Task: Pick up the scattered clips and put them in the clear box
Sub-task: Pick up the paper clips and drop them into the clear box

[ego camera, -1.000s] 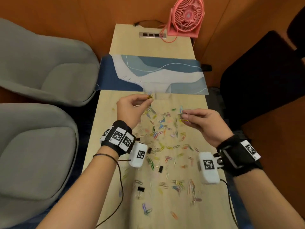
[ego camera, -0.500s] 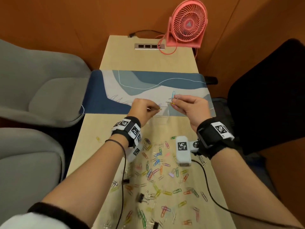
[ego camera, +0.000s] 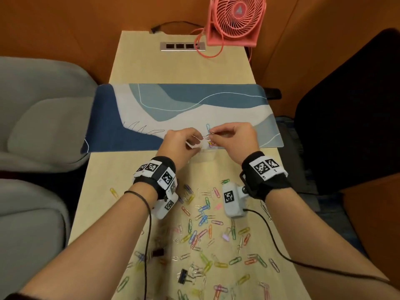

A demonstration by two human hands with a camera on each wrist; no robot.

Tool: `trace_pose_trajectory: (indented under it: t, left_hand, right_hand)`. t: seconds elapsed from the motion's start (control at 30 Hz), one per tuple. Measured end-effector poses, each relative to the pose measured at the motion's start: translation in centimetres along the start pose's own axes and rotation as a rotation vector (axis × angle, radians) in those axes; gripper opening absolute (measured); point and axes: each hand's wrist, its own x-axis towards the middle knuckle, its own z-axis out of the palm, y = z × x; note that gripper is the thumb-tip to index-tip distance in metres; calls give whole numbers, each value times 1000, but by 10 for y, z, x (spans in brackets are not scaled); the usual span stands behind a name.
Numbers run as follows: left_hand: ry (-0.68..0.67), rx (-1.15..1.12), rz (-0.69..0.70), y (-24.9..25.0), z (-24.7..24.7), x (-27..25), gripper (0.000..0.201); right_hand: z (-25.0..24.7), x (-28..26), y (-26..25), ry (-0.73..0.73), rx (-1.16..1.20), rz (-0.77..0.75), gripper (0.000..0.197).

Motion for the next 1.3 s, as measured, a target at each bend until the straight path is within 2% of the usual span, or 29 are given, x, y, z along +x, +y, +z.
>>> trace_pose_trajectory:
  t: [0.1, 0.2, 0.33, 0.47, 0.67, 0.87, 0.97, 1.1, 1.2, 1.3]
  left_hand:
    - [43, -41, -12, -2, -1, -5, 23]
    - [132, -93, -40, -5, -5, -11, 19]
    - [247, -88, -53, -7, -12, -21, 12]
    - [307, -113, -41, -8, -17, -30, 13]
    - [274, -163, -12, -2, -18, -45, 11]
    - [196, -125, -18, 5, -16, -66, 10]
    - [167, -173, -55, 18, -20, -93, 12]
    - [149, -414, -142, 43, -30, -161, 14]
    - [59, -467, -153, 54, -38, -228, 16]
    - [-36, -423, -189, 52, -43, -303, 17]
  right_hand:
    - [7, 2, -1, -62, -259, -144, 10]
    - [11, 7, -5, -162, -440, -227, 10]
    - [17, 15, -9, -295, -632, -256, 12]
    - [26, 27, -8, -331, -747, -266, 13]
    - [36, 30, -3, -299, -819, -265, 11]
    - [30, 15, -9, -266, -856, -293, 19]
    - [16, -11, -23, -263, -883, -322, 20]
    - [-11, -80, -37, -281, -832, -311, 17]
    - [-34, -151, -36, -316, -826, -222, 15]
    - [-53, -227, -28, -373, -841, -106, 14]
